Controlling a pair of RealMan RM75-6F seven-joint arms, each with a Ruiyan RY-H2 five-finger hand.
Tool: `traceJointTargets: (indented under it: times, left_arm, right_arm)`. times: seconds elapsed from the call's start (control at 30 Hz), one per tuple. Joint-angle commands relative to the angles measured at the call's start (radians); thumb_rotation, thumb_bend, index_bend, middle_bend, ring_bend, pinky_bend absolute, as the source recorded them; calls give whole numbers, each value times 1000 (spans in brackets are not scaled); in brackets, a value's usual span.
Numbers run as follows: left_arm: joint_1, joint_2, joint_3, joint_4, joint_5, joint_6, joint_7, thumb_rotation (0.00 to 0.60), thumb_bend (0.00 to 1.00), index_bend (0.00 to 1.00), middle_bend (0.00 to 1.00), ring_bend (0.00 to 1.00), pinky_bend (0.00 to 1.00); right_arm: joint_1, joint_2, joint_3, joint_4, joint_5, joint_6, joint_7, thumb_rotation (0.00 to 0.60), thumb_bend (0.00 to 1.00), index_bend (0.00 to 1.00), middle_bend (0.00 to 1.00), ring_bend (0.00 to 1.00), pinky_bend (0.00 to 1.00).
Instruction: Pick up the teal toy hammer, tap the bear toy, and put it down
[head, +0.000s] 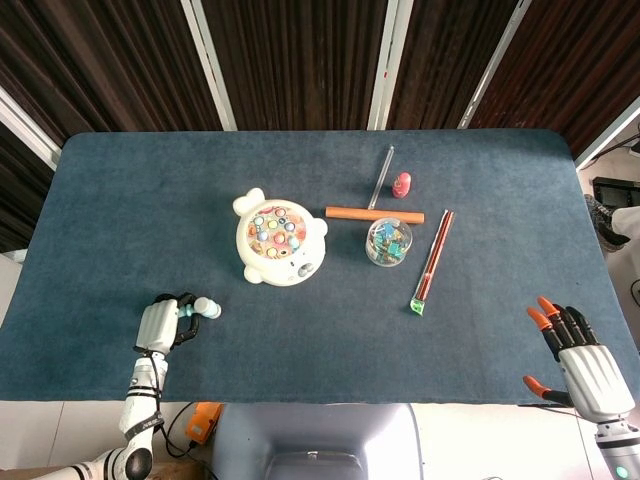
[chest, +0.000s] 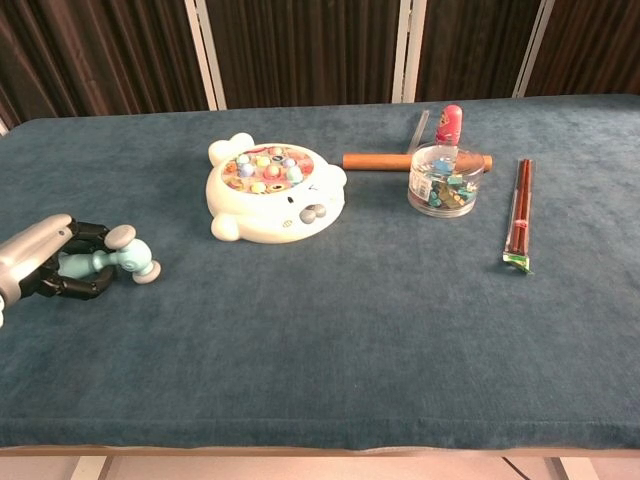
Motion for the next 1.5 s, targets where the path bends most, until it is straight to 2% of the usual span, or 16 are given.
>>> traceJointTargets:
  times: [0.03, 0.17, 0.33, 0.43, 0.53, 0.6, 0.73, 1.0, 1.17, 1.27, 1.37, 1.5]
  left_arm:
    - [3, -5, 1, 8, 15, 13, -13, 600, 834, 622, 520, 421, 292]
    - [12, -12, 2, 14, 53, 51, -56, 600, 856, 626, 543, 443, 348]
    - [25, -17, 11, 28, 125, 106, -142, 600, 850, 623, 610, 517, 564]
    - [31, -15, 19, 35, 160, 126, -195, 600, 847, 626, 633, 552, 628]
    - [38, -18, 26, 51, 191, 149, -244, 600, 838, 629, 668, 633, 733]
    - [42, -19, 31, 60, 210, 160, -280, 600, 837, 630, 704, 715, 845]
    - [44, -19, 35, 74, 239, 179, -327, 600, 838, 635, 768, 820, 968]
    - [49, -5, 40, 64, 291, 206, -499, 600, 869, 653, 891, 990, 1000]
    - [36, 93, 18, -86, 245, 83, -729, 600, 912, 671, 945, 1000, 1000]
    - [6, 146, -14, -149, 218, 9, -794, 600, 928, 673, 952, 1000, 1000]
    - [-38, 186, -53, -195, 177, -76, -804, 600, 931, 675, 955, 1000, 1000]
    - [-118, 184, -126, -199, 93, -152, -706, 600, 931, 675, 955, 1000, 1000]
  right_arm:
    - [0, 0, 0, 0, 0, 0, -1, 600, 326, 0, 0, 0, 0]
    - [0, 0, 0, -1, 0, -1, -1, 600, 326, 0, 0, 0, 0]
    - [0, 1, -1, -1, -1, -2, -2, 600, 327, 0, 0, 0, 0]
    - [0, 1, -2, -2, -2, -2, -2, 600, 327, 0, 0, 0, 0]
    - [0, 1, -2, -1, -2, -1, -2, 600, 327, 0, 0, 0, 0]
    - [0, 2, -3, -2, -3, -2, -2, 600, 327, 0, 0, 0, 0]
    - [1, 2, -3, -2, -3, -4, -3, 600, 327, 0, 0, 0, 0]
    - [1, 2, -4, -3, -2, -6, -6, 600, 327, 0, 0, 0, 0]
    - [1, 2, -5, -3, -4, -6, -6, 600, 326, 0, 0, 0, 0]
    - [2, 2, -5, -4, -3, -9, -7, 600, 326, 0, 0, 0, 0]
    - [2, 2, -5, -4, -2, -10, -9, 600, 327, 0, 0, 0, 0]
    - [1, 4, -3, -5, 2, -8, -8, 600, 327, 0, 0, 0, 0]
